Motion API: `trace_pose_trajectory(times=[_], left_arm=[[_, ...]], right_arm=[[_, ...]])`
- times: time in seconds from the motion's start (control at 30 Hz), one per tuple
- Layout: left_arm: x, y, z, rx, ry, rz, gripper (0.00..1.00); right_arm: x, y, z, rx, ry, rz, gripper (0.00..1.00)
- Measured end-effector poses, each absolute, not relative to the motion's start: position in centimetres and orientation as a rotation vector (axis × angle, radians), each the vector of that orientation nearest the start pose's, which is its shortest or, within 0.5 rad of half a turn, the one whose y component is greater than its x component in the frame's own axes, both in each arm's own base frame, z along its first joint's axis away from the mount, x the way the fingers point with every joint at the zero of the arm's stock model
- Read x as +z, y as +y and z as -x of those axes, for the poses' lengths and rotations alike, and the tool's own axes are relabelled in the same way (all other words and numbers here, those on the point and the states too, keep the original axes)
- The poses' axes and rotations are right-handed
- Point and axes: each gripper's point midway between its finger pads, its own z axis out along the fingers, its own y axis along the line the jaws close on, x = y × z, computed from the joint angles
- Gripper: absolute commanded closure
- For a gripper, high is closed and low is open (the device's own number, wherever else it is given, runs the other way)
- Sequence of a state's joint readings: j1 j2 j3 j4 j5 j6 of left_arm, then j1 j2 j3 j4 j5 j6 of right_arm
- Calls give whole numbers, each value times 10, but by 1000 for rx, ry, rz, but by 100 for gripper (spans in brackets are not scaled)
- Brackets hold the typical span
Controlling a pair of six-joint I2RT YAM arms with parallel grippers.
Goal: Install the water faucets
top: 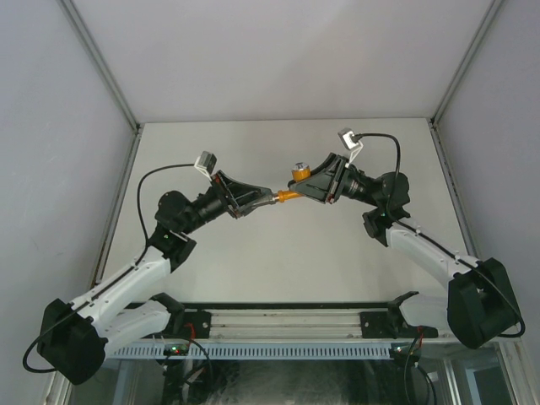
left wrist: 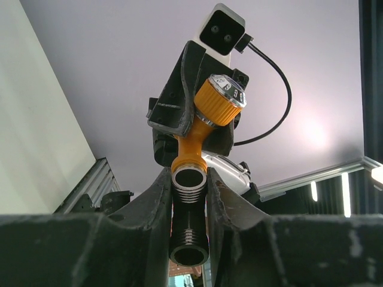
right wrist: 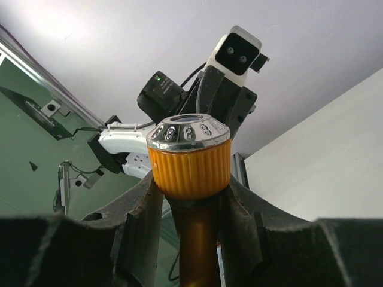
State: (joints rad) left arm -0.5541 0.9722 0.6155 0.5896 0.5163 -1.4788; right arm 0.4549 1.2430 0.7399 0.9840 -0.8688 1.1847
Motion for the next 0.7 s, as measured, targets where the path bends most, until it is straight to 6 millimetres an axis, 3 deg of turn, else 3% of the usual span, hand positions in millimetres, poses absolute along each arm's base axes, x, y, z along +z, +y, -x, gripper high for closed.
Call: trace_pose_trajectory(times=[0.03,0.2,0.3,0.5,0.7], left_arm=[[346,-274,-210,-1968,1692,238,99],[346,-274,-210,-1965,1688,231,99],[347,-274,-210,-1966,1683,228,85],[347,-274,-210,-1966,1683,227,64],[349,-274,-209,-1967,1678,224,58]], right_arm=[[357,286,-223,1837,1456,431,100],[358,287,-222,1827,1452,430,100],[359,287,-222,1823,1446,430,100],[359,287,-221,1817,1452,424,100],[357,288,-221,1810,1459,414,100]])
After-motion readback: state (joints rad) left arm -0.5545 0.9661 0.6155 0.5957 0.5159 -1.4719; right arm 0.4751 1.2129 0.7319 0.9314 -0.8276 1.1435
